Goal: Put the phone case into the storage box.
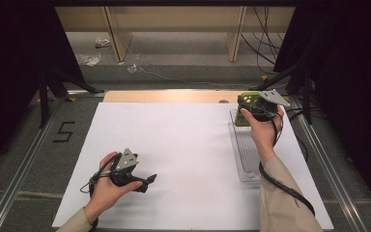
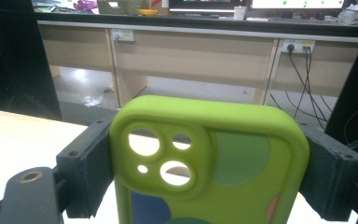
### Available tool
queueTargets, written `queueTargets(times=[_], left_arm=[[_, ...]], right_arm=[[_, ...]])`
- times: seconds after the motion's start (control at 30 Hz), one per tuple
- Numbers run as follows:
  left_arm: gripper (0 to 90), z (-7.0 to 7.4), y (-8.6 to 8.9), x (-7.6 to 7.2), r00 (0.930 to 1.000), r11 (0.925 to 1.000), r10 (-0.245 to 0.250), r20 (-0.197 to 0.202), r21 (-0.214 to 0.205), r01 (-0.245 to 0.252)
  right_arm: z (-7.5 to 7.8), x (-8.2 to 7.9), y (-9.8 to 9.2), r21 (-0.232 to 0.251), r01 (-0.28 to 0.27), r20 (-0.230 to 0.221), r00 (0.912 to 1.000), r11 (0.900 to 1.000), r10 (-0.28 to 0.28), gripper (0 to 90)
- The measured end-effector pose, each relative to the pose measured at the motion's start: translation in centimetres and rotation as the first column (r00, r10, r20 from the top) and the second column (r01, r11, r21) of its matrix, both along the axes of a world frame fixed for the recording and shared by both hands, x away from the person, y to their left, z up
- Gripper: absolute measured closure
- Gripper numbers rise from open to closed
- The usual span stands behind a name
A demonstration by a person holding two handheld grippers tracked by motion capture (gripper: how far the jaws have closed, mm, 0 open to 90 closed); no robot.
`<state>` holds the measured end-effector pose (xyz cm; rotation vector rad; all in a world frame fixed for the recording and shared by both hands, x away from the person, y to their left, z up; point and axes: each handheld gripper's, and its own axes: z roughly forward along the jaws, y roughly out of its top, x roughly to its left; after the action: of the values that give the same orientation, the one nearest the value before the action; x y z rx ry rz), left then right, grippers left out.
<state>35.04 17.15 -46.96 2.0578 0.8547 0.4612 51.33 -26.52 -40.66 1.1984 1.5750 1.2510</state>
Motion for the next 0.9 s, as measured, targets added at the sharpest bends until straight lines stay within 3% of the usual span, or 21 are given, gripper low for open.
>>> queueTargets(times=[0.9], left_arm=[[0.9,0.0,0.0,0.0,1.0000,1.0000,0.000,0.000,-0.001,0.000]], right_arm=[[-0.4,1.4,0.1,-0.011,0.023,-0.021,0.9995,0.9997,-0.023,17.0]])
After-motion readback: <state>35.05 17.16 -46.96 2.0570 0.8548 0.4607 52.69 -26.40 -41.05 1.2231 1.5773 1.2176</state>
